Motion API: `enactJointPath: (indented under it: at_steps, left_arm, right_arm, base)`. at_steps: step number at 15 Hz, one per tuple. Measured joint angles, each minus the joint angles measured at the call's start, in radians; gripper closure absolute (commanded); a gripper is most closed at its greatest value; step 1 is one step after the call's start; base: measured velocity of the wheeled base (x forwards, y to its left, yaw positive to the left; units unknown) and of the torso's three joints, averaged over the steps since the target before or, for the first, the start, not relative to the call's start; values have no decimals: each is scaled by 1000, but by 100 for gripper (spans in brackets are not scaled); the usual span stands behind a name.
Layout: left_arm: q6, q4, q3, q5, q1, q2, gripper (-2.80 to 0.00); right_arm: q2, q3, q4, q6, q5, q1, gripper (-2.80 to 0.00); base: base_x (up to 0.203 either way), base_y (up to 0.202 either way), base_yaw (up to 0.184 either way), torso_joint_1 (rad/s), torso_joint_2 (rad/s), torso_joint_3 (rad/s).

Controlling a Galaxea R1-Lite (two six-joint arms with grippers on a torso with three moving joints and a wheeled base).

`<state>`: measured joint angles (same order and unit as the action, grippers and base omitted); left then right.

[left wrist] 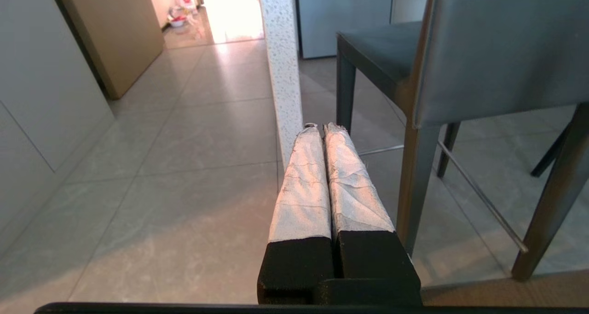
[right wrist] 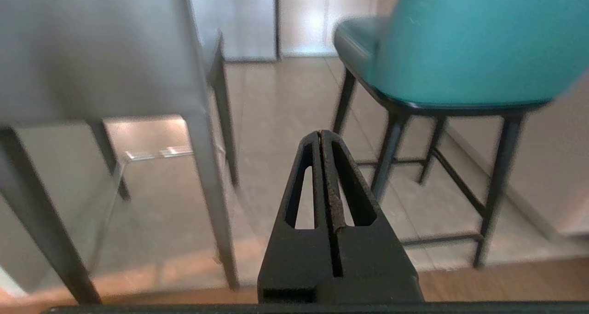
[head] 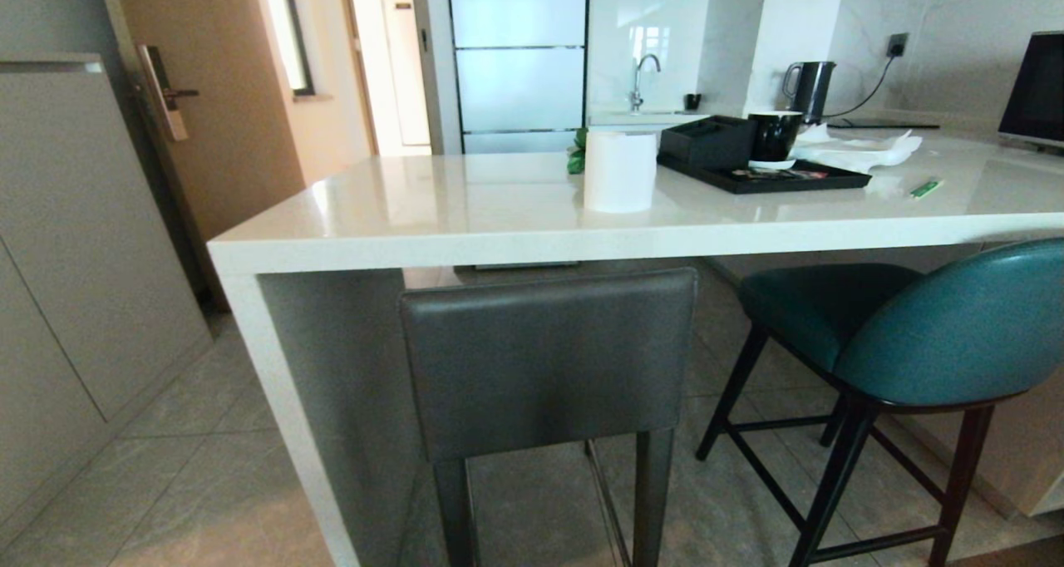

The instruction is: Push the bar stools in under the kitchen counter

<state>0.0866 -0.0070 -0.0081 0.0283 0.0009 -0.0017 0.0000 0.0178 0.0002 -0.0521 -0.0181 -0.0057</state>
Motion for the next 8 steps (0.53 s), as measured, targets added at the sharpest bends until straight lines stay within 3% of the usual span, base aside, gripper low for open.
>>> enactJointPath:
  at_steps: [3, 6, 8]
  left_arm:
    - [-17, -1, 6, -10, 0, -1, 0]
    - [57, -9, 8, -5, 2, -1, 0]
    - [52, -10, 8, -10, 2, -1, 0]
  right_arm:
    - [-1, -15, -10, 5, 6, 1, 0]
    - [-1, -18, -9, -1, 7, 1, 0]
    - [-1, -18, -11, 7, 8, 1, 0]
  base:
    - [0, 0, 0, 0, 0, 0]
    - [0, 0, 0, 0, 0, 0]
    - [0, 0, 0, 0, 0, 0]
